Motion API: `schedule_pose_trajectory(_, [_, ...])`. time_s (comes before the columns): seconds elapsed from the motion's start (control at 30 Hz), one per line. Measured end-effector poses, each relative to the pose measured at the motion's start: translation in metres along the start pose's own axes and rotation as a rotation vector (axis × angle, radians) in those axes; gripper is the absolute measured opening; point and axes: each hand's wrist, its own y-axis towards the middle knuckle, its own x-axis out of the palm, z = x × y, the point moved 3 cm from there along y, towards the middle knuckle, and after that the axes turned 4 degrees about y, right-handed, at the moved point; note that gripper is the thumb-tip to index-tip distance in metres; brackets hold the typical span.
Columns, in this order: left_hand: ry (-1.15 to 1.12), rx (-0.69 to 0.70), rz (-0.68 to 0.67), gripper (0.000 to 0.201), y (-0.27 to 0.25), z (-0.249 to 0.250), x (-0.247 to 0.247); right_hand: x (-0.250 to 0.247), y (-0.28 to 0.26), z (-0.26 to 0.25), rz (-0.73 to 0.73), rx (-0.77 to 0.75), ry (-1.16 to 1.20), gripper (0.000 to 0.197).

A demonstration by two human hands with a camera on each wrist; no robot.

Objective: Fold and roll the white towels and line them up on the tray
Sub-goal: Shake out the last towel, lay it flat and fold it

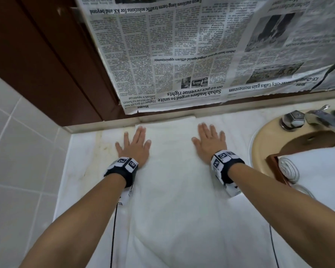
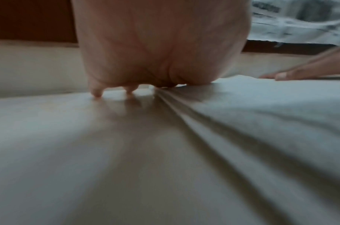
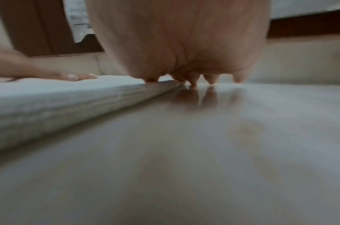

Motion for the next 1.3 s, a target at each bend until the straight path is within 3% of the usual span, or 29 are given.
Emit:
schedule_pose_trajectory(0.07, [-0.008,0.018,0.007,0.058,-0.006,0.008,0.004,0.001,-0.013,-0.007,0.024,-0.05,-0.011,0.063])
schedule_pose_trajectory(0.17, [0.008,0.049,-0.024,0.054,-0.01,0.016,0.008,0.011,-0.034,-0.041,-0.019,-0.24,-0.01,0.061])
schedule_pose_trajectory(0.23, [0.02,0.027,-0.041,0.055,-0.01,0.009,0.006,0.022,-0.036,-0.049,-0.041,-0.27,-0.062,0.061])
schedule_pose_trajectory(0.37, [-0.022,-0.117,-0.092,0.058,-0.02,-0.015,-0.001,0.011,-0.022,-0.023,-0.063,-0.072,-0.04,0.059])
schedule_pose_trajectory(0.43, [-0.023,-0.132,-0.049,0.059,-0.039,-0.018,-0.005,0.005,-0.03,-0.013,-0.052,0.0,-0.018,0.059])
schedule_pose_trajectory(0.53, [0.015,0.07,0.066,0.059,-0.087,-0.004,0.005,0.016,-0.076,-0.029,-0.029,-0.103,-0.007,0.06])
schedule_pose_trajectory(0.6, [0.058,0.21,0.044,0.054,-0.121,0.01,0.025,0.036,-0.122,-0.051,-0.063,-0.212,-0.027,0.06])
schedule_pose_trajectory(0.73, [0.132,0.238,-0.003,0.052,-0.15,0.007,0.058,0.07,-0.17,-0.064,-0.102,-0.249,-0.076,0.062])
schedule_pose_trajectory(0.9, [0.081,0.128,-0.006,0.054,-0.146,-0.007,0.059,0.07,-0.156,-0.029,-0.084,-0.198,-0.056,0.065])
schedule_pose_trajectory(1.3, [-0.046,0.001,-0.07,0.056,-0.093,0.042,0.034,0.01,-0.078,0.009,-0.111,-0.199,-0.161,0.062])
